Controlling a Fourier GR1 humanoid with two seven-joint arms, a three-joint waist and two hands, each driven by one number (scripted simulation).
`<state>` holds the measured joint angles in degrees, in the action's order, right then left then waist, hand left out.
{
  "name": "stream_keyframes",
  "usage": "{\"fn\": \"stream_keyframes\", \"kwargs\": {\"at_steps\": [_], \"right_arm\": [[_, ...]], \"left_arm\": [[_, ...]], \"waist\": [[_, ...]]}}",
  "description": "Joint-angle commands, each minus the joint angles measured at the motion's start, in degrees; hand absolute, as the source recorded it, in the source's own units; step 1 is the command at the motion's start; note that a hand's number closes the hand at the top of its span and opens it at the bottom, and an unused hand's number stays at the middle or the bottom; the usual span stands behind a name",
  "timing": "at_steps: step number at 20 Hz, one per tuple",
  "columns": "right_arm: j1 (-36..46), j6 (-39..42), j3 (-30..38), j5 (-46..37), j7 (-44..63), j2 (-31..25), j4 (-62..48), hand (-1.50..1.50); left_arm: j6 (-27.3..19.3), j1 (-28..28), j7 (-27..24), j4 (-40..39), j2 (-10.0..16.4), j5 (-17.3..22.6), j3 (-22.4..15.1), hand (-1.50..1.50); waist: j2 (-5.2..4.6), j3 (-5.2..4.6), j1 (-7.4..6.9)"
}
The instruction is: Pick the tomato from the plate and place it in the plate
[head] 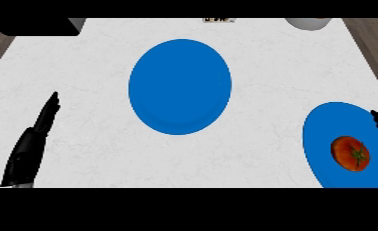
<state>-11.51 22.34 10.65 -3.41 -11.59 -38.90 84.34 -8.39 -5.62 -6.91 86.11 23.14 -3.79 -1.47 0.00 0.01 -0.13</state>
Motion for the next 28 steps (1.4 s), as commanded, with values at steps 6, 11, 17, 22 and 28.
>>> {"fn": "stream_keyframes", "kwargs": {"at_steps": [6,11,17,22,28], "right_arm": [[1.96,4.79,3.21,-5.85,-2.68,1.99,-4.50,-1.50],[4.07,2.96,1.89,-10.31,-2.71,7.14,-5.83,-1.50],[7.20,2.82,2.44,-11.38,-4.91,9.14,-6.36,1.50],[9.84,0.82,2.06,-14.35,-4.99,12.49,-8.15,1.50],[6.89,-6.77,1.75,-19.11,0.94,16.13,-4.38,1.50]], "left_arm": [[3.00,0.43,0.47,0.89,-2.41,-2.35,3.16,0.00],[5.62,0.79,3.89,3.65,-1.99,-3.39,5.47,0.00],[5.59,0.11,1.62,1.92,-4.33,-5.66,5.54,0.00],[8.10,1.84,-1.01,-2.92,-4.33,-5.90,8.60,0.00],[7.89,0.15,-2.70,-1.18,-5.46,-6.22,8.39,0.00]], "waist": [[0.03,-0.01,0.19],[0.04,0.00,0.09],[0.04,0.00,0.10],[0.00,-0.01,0.09],[0.08,-0.07,0.44]]}}
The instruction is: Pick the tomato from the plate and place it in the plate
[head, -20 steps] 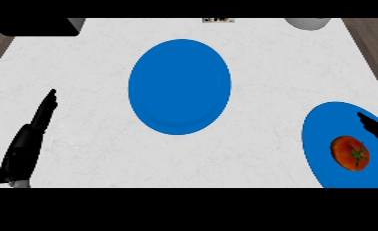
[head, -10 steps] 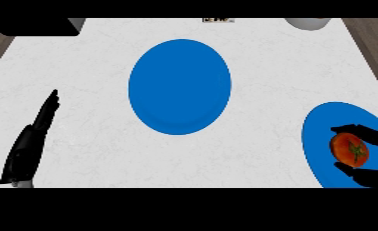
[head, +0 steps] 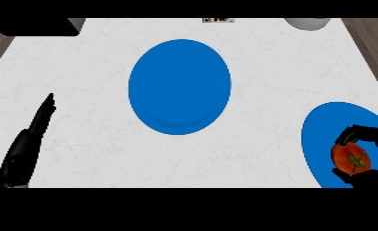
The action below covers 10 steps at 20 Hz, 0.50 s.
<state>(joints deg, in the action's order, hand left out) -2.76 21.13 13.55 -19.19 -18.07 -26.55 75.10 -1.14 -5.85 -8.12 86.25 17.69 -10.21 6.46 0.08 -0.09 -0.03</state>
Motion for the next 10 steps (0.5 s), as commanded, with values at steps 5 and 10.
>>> {"fn": "stream_keyframes", "kwargs": {"at_steps": [5,10], "right_arm": [[-6.78,-17.24,-0.91,-18.13,27.51,2.50,5.93,1.50],[-6.11,-25.74,-3.92,-29.40,44.28,8.07,21.04,1.50]], "left_arm": [[-0.10,-0.93,0.16,1.16,0.61,0.07,0.91,0.00],[0.04,-1.23,0.38,0.97,-0.59,0.31,0.19,0.00]], "waist": [[0.09,-0.54,1.02],[0.42,-0.33,1.03]]}}
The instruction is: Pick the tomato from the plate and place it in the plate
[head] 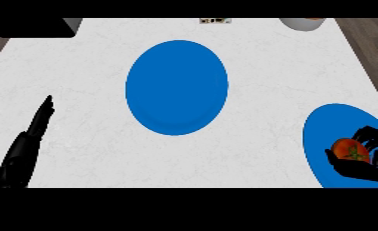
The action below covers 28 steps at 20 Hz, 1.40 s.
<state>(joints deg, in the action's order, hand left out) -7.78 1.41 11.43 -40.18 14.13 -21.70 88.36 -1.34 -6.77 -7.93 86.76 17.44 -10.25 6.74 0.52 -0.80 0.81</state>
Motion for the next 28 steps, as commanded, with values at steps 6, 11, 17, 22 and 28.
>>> {"fn": "stream_keyframes", "kwargs": {"at_steps": [6,11,17,22,28], "right_arm": [[-5.56,-5.80,-9.59,-23.24,23.10,5.74,31.07,1.50],[1.10,0.56,-21.85,-32.63,28.53,9.01,43.58,1.50],[15.73,10.30,-35.61,-39.18,36.04,16.99,44.56,1.50],[30.79,13.28,-41.01,-37.97,43.50,21.51,33.70,1.50],[43.26,1.22,-41.48,-30.80,52.31,21.65,17.32,1.50]], "left_arm": [[-1.21,-0.65,1.88,1.06,-1.57,-1.05,-0.86,0.00],[0.94,0.89,0.39,-0.61,0.25,0.19,0.54,0.00],[1.27,0.92,1.46,1.95,-0.75,-0.74,-1.19,0.00],[2.04,4.45,2.47,-0.94,0.27,-0.07,0.74,0.00],[1.77,4.72,4.49,1.21,-0.98,-1.50,-0.78,0.00]], "waist": [[0.17,0.52,0.78],[-0.23,0.57,-0.79],[-0.45,0.67,-1.90],[-0.62,0.70,-1.89],[-0.62,0.78,-2.17]]}}
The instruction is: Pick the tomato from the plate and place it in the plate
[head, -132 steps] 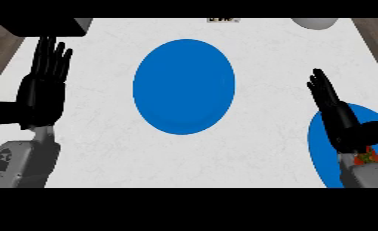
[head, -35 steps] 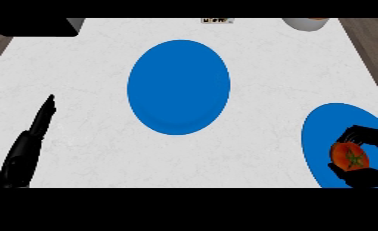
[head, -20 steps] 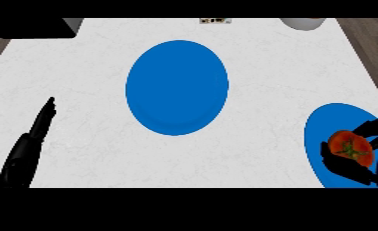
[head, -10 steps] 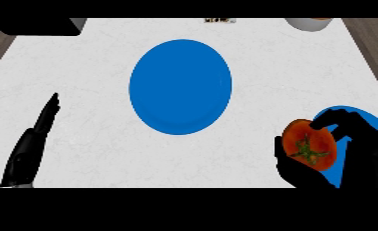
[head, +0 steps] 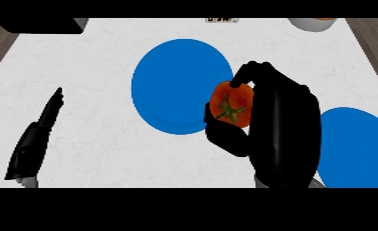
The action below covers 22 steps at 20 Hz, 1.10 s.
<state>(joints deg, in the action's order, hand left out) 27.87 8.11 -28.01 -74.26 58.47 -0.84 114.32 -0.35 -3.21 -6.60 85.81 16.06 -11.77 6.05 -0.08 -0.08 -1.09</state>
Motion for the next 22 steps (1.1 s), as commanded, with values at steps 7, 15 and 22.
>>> {"fn": "stream_keyframes", "kwargs": {"at_steps": [7,15,22], "right_arm": [[18.35,-11.49,3.61,14.43,7.74,0.82,-26.93,1.50],[26.37,-24.45,3.59,24.90,0.91,0.83,-51.86,1.50],[26.02,-39.61,3.43,33.04,2.22,0.83,-61.20,-1.50]], "left_arm": [[-1.01,0.37,-0.15,-0.36,-1.77,-1.49,-0.75,0.00],[0.86,0.59,-1.90,-1.08,-0.54,-0.77,0.13,0.00],[1.40,-0.68,-2.78,-0.36,-0.60,-0.35,0.25,0.00]], "waist": [[-0.20,0.05,-0.68],[-0.47,0.04,-1.42],[-0.78,0.05,-2.94]]}}
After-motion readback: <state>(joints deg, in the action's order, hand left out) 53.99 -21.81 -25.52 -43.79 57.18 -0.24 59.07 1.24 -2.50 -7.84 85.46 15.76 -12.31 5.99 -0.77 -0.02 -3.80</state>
